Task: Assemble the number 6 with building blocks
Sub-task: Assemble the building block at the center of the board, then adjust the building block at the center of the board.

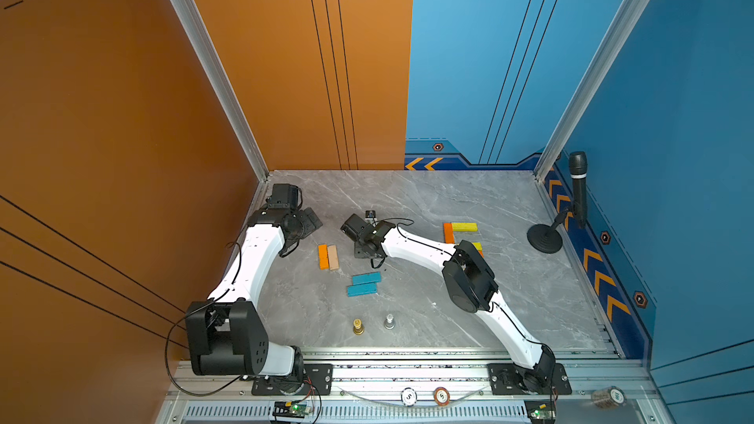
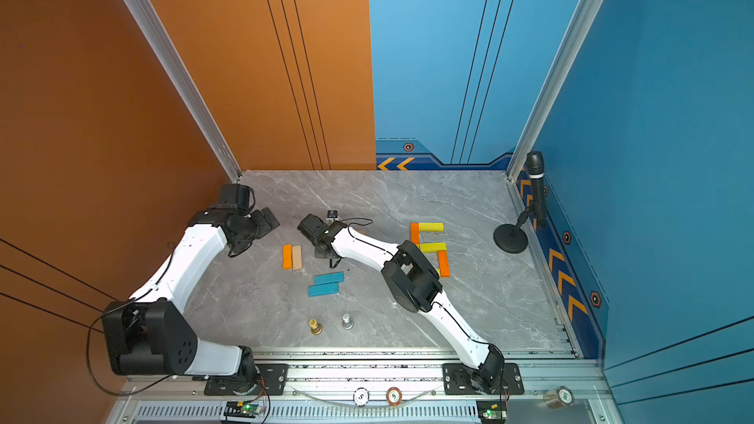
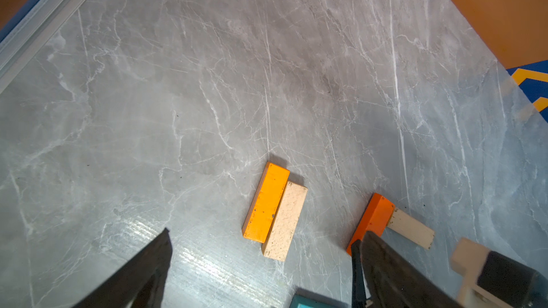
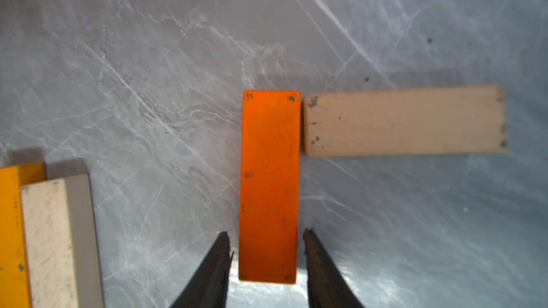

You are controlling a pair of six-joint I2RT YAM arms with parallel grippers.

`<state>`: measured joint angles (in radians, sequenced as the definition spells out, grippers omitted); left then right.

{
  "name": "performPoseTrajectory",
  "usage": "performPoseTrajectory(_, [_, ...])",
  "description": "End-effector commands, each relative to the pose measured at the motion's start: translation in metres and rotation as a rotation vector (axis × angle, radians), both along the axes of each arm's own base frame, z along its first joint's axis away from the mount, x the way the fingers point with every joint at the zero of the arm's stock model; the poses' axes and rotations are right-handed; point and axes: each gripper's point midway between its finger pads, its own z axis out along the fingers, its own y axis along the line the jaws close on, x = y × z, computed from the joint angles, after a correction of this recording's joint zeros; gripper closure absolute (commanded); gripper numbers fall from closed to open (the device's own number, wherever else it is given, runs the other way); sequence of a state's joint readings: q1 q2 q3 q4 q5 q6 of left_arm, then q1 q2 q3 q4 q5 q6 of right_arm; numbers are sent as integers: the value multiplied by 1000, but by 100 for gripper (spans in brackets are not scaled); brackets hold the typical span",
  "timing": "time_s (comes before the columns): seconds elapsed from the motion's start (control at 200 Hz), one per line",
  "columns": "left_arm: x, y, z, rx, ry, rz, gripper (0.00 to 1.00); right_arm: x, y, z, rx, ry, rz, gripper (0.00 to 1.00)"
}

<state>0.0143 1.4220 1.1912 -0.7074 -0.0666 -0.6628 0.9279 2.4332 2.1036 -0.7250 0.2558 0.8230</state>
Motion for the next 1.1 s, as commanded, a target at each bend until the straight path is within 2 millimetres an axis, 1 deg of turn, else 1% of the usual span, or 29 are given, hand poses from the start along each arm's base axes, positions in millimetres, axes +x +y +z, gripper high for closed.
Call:
performPoseTrajectory(0.0, [-1, -4, -10, -27, 27, -19, 0, 7, 0, 47, 37, -51, 12, 43])
performPoseTrajectory(0.09, [1, -9, -15, -44, 39, -38, 0, 9, -4, 83, 77, -97, 26, 37])
performPoseTrajectory(0.165, [3, -14, -18, -63, 49, -59, 1, 8, -14, 108, 100, -128, 24, 35])
performPoseTrajectory(0.255, [5, -23, -22, -75, 60, -90, 2, 6, -31, 127, 119, -153, 20, 34])
performPoseTrajectory(0.29, [6, -27, -23, -75, 64, -105, 2, 5, -39, 132, 125, -161, 16, 35])
performPoseTrajectory(0.305, [6, -29, -24, -75, 67, -112, 2, 4, -42, 128, 117, -156, 15, 34])
performPoseTrajectory(0.315, [6, -30, -25, -76, 70, -118, 2, 4, -45, 138, 131, -170, 11, 34])
performPoseTrajectory(0.32, [7, -31, -26, -75, 71, -121, 2, 3, -47, 139, 132, -172, 11, 34])
performPoseTrajectory(0.345, [7, -34, -28, -78, 79, -133, 3, 3, -53, 142, 132, -182, 7, 35])
performPoseTrajectory(0.375, [7, -39, -30, -86, 87, -147, 3, 1, -62, 140, 121, -187, 6, 35])
performPoseTrajectory(0.396, [8, -42, -33, -95, 94, -157, 4, 2, -67, 145, 122, -200, 1, 36])
performPoseTrajectory(0.411, [8, -44, -34, -99, 97, -164, 4, -1, -74, 135, 96, -188, -3, 36])
performPoseTrajectory(0.481, [8, -57, -39, -111, 115, -209, 6, -5, -96, 128, 52, -188, -16, 37])
performPoseTrajectory(0.601, [8, -80, -47, -100, 138, -289, 8, -11, -123, 115, 23, -165, -26, 41])
performPoseTrajectory(0.671, [7, -94, -53, -99, 159, -347, 9, -14, -134, 107, 21, -151, -26, 43])
performPoseTrajectory(0.746, [5, -106, -59, -68, 190, -398, 10, -16, -139, 99, 40, -121, -11, 46])
performPoseTrajectory(0.831, [5, -115, -66, -24, 215, -436, 11, -15, -144, 94, 36, -110, 6, 48])
performPoseTrajectory(0.906, [5, -123, -74, 3, 244, -453, 12, -12, -144, 89, 28, -90, 29, 50])
performPoseTrajectory(1.001, [7, -135, -80, 46, 281, -480, 13, -6, -144, 84, 22, -64, 53, 52])
performPoseTrajectory(1.096, [13, -139, -83, 92, 308, -486, 13, -1, -138, 78, 17, -46, 91, 54])
